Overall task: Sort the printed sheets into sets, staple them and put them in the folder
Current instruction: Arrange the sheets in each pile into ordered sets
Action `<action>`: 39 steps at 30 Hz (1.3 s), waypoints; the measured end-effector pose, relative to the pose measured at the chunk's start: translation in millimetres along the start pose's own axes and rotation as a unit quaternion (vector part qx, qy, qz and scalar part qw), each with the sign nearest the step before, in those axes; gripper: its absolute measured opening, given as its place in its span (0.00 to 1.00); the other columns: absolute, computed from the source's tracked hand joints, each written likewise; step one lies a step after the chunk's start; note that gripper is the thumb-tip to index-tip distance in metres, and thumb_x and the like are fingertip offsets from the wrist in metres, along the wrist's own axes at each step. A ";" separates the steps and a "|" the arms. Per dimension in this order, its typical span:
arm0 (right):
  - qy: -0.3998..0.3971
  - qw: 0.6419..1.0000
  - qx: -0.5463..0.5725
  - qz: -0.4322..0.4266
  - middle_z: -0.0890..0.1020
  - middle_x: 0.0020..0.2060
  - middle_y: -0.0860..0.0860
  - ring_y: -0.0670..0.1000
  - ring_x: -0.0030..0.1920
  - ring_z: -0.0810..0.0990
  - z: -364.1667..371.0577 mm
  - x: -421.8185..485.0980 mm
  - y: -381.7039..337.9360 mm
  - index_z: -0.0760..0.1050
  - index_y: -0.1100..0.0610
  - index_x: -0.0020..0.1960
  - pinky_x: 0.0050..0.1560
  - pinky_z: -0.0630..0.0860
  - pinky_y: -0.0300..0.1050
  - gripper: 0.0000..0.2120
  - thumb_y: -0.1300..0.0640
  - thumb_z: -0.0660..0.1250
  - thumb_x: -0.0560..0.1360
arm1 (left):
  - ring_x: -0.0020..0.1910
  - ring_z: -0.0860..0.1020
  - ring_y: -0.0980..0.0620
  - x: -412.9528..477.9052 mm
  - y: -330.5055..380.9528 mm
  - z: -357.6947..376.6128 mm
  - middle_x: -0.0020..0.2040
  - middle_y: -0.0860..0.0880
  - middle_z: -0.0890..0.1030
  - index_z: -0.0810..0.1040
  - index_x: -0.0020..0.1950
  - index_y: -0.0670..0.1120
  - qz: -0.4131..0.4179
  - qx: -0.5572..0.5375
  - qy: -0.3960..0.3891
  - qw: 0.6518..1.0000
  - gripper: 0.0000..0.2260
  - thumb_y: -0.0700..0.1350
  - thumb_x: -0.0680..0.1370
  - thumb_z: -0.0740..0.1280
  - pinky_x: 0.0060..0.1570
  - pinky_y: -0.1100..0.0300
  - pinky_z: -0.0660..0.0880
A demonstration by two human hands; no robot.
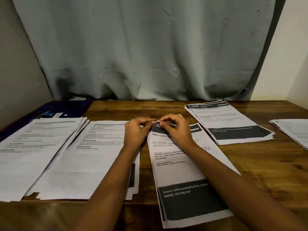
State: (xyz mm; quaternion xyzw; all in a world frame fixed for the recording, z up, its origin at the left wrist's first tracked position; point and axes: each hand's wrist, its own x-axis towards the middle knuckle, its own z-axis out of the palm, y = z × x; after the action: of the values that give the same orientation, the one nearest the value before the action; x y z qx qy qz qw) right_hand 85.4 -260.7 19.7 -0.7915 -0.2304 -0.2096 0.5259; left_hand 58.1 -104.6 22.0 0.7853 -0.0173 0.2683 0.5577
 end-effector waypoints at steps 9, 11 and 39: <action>0.008 1.000 0.001 -0.013 0.80 0.44 0.40 0.44 0.55 0.73 -1.4 0.5 -0.8 0.81 0.49 0.44 0.56 0.74 0.51 0.03 0.57 0.72 0.72 | 0.61 0.72 0.54 3.4 0.9 -2.5 0.64 0.50 0.72 0.85 0.51 0.49 0.066 0.111 0.028 0.991 0.07 0.45 0.73 0.74 0.56 0.58 0.75; 0.001 1.000 0.002 -0.008 0.80 0.45 0.41 0.46 0.55 0.73 -3.9 1.9 -1.1 0.81 0.50 0.45 0.57 0.75 0.52 0.03 0.57 0.72 0.72 | 0.62 0.71 0.55 2.8 0.9 -3.3 0.67 0.50 0.71 0.85 0.51 0.48 0.072 0.113 0.030 0.991 0.08 0.45 0.73 0.74 0.58 0.57 0.74; -0.001 0.996 -0.065 -0.056 0.79 0.44 0.41 0.44 0.53 0.71 -1.1 2.7 0.2 0.83 0.51 0.53 0.51 0.67 0.31 0.09 0.59 0.69 0.75 | 0.42 0.84 0.48 -6.0 20.7 -9.0 0.45 0.41 0.84 0.80 0.55 0.38 -0.134 -0.232 -0.121 0.956 0.08 0.37 0.77 0.67 0.36 0.62 0.80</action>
State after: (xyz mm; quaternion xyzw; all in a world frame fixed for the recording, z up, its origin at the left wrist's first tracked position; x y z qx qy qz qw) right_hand 87.6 -261.4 21.5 -0.8103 -0.2607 -0.2525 0.4602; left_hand 42.6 -106.0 39.4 0.6562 -0.0406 0.0829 0.7489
